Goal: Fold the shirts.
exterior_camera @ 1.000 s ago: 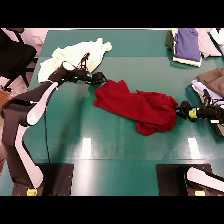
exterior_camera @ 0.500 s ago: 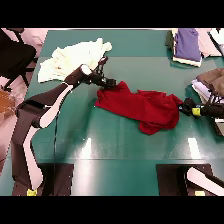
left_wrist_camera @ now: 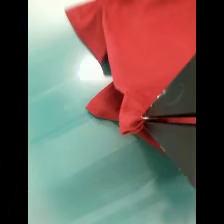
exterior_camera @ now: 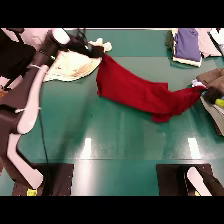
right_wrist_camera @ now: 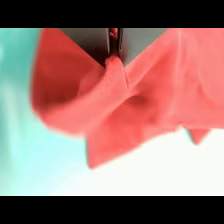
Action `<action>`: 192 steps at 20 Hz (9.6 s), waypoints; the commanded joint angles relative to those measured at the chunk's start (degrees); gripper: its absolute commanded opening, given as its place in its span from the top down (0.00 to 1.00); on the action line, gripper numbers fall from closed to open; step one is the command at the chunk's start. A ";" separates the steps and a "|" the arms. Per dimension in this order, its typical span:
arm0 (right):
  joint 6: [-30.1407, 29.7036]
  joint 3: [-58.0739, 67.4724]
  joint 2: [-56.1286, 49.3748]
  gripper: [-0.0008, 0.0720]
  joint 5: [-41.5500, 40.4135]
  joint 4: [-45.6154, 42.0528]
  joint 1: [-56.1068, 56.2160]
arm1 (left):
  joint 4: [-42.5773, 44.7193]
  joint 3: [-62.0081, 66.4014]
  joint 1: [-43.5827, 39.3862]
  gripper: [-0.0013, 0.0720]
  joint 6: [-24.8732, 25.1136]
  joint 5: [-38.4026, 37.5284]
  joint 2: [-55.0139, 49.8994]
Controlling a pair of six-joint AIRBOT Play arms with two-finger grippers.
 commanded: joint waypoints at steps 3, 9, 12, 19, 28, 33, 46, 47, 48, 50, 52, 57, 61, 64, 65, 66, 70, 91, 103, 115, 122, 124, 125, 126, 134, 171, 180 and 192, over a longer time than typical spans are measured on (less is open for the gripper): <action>1.88 15.37 6.78 0.96 1.62 1.33 -0.63 | 11.19 0.79 0.52 0.95 -5.18 -3.50 17.99; 5.29 31.78 10.64 0.96 5.44 -1.36 -0.74 | 19.56 0.81 0.55 0.95 -8.72 -5.35 35.89; 7.74 39.80 11.80 0.96 11.85 -5.90 -0.74 | 19.98 0.81 0.55 0.95 -8.74 -8.26 42.75; 13.31 52.89 13.22 0.96 15.43 -12.28 -0.68 | 21.90 0.81 0.55 0.95 -11.30 -13.35 51.45; 5.29 19.17 -15.80 0.96 5.20 1.31 10.49 | 23.93 -42.07 0.55 0.95 -9.55 10.78 38.88; 4.96 31.23 -41.62 0.96 1.49 0.74 20.65 | 30.91 -43.98 0.63 0.95 -14.84 21.29 22.01; 6.78 25.53 -37.22 0.27 22.29 -7.28 0.17 | 26.86 -45.92 14.75 0.26 -13.94 -5.73 21.68; 4.83 20.92 -34.77 0.27 22.84 -7.26 -2.12 | 21.88 -50.25 16.63 0.26 -12.04 -7.63 23.93; 3.15 17.11 -32.96 0.28 23.21 -7.28 -3.96 | 15.47 -55.23 18.43 0.26 -9.29 -8.24 26.80; 1.33 11.10 -30.71 0.27 24.61 -9.01 -6.95 | 1.14 -65.66 21.68 0.26 -2.95 -8.83 33.29; 1.03 6.67 -30.47 0.27 26.75 -12.22 -8.81 | -9.73 -73.72 24.13 0.26 1.99 -12.17 38.25; -0.26 -0.33 -30.42 0.27 22.58 -16.37 -9.46 | -11.45 -82.55 24.41 0.08 5.44 -17.20 40.28; -0.04 -1.53 -30.45 0.27 19.69 -18.82 -9.46 | -11.41 -85.68 24.41 0.08 5.57 -17.49 40.28; 0.96 -1.53 -30.45 0.28 22.16 -20.24 -9.46 | -11.37 -85.68 24.41 0.08 6.16 -18.21 40.30; 1.51 -1.57 -30.45 0.28 23.76 -20.76 -9.46 | -11.37 -85.68 24.41 0.08 6.16 -18.12 40.28; 1.86 -1.88 -30.25 0.29 24.70 -20.68 -9.46 | -11.37 -85.68 24.41 0.08 6.25 -18.10 40.28; 1.86 -6.47 -28.61 0.30 24.24 -20.13 -7.63 | -10.49 -85.68 24.41 0.08 6.54 -17.73 40.28; -0.68 -0.81 -30.27 0.96 20.48 -13.55 -1.44 | -11.89 -94.90 8.50 0.08 -0.61 -11.96 40.28; -0.96 -0.79 -23.80 0.96 19.98 -11.89 -1.62 | -15.45 -92.00 -3.91 0.95 -4.39 1.36 40.30; -7.28 -0.66 6.23 0.96 18.08 24.15 -9.33 | 20.17 -44.57 -3.91 0.95 -20.50 -10.19 56.92; -8.20 23.76 16.09 0.96 15.89 18.78 -6.99 | 23.58 -21.14 -3.91 0.95 -16.74 -20.50 56.92; -5.70 35.71 15.10 0.96 16.81 11.50 -4.66 | 23.56 -15.10 -3.91 0.95 -15.26 -25.22 56.92; -3.58 41.75 14.51 0.96 17.18 7.30 -3.21 | 23.63 -11.74 -3.91 0.95 -14.51 -27.28 56.92; -0.83 48.37 13.77 0.96 17.22 2.99 -1.66 | 23.76 -7.54 -3.91 0.95 -13.94 -28.94 56.92; 8.83 52.15 -6.69 0.96 26.34 5.29 1.92 | 29.07 -19.93 -3.91 0.95 -11.41 -12.41 54.42; 6.69 26.51 -47.39 0.18 27.82 -3.63 -1.86 | -7.39 -64.15 22.40 0.07 3.82 -10.62 24.28; -0.35 13.31 -47.19 0.18 26.82 -3.23 -3.10 | -10.62 -72.52 23.02 0.07 8.13 -3.54 24.63; 0.04 13.38 -47.12 0.82 21.70 -1.88 9.92 | -7.96 -72.52 17.25 0.33 8.02 1.79 24.48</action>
